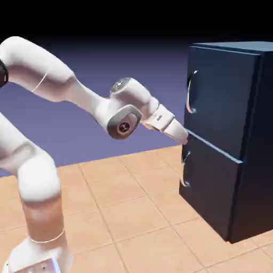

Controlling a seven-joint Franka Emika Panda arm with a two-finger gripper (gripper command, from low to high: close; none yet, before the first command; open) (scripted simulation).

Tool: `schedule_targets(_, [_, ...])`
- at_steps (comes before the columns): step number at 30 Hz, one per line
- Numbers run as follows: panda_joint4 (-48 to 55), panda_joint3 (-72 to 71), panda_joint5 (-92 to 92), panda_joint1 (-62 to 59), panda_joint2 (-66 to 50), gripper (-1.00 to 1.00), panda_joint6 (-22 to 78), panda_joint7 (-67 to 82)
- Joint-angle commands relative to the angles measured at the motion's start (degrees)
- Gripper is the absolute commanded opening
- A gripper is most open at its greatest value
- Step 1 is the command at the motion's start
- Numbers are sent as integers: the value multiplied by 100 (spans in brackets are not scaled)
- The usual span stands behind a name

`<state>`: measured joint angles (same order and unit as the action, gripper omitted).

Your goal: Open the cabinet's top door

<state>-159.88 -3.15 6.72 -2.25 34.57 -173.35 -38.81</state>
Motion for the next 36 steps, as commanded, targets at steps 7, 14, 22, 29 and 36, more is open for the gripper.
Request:
schedule_targets(7, [290, -818, 1745, -761, 497, 0, 170, 947])
schedule_targets(14, [580, -1637, 3489, -1522, 994, 0, 339, 1893])
schedule_targets(22, [911, -2572, 5483, -2392, 1561, 0, 533, 2974])
schedule_targets(29, [1201, -3390, 7228, -3153, 2058, 0, 703, 3921])
schedule_targets(36, [1490, -4209, 8972, -3914, 2555, 0, 873, 4867])
